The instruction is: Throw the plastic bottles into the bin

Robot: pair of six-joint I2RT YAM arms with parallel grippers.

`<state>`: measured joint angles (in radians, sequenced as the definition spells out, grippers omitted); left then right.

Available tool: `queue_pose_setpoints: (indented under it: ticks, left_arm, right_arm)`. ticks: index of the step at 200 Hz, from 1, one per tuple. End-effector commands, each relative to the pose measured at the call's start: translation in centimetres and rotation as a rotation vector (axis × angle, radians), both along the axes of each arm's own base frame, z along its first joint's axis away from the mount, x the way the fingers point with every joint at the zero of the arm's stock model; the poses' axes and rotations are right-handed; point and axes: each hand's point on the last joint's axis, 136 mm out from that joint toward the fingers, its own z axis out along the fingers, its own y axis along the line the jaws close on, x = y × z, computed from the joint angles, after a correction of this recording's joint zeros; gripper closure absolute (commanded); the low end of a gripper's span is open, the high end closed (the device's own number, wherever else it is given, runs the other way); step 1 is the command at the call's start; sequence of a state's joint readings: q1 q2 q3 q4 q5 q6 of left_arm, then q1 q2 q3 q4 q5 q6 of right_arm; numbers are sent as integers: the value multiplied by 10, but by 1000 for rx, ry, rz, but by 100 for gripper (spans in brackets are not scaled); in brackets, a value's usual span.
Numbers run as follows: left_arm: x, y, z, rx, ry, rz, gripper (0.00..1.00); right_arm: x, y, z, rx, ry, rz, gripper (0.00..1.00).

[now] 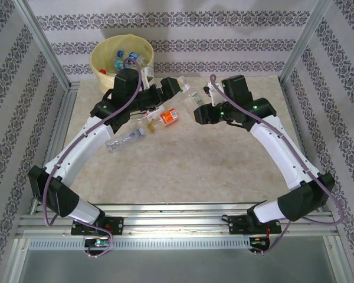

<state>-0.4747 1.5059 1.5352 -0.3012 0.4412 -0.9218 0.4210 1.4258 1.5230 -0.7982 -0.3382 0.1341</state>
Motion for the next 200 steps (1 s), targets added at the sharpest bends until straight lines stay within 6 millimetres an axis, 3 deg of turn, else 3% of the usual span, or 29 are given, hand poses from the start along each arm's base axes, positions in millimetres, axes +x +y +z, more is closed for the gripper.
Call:
queue_pose_setpoints:
  ticks: [1,77,131,157,200]
  left_arm:
    - [4,-8,7,-45,-9,17,1]
    - [9,-4,-5,-32,13,66,5]
    - [15,0,-14,-12,12,99,18]
    - [17,-4,-8,-17,-5,83,34]
    - [17,-7,-21,34,19,58,61]
  right_arm:
    - [-12,14,11,60,-12,36,75]
    - [-35,30,13,89,2,90,75]
    - [-53,43,18,140,19,157,75]
    - [-60,49,15,157,44,179,75]
    - [-62,53,19,188,43,189,75]
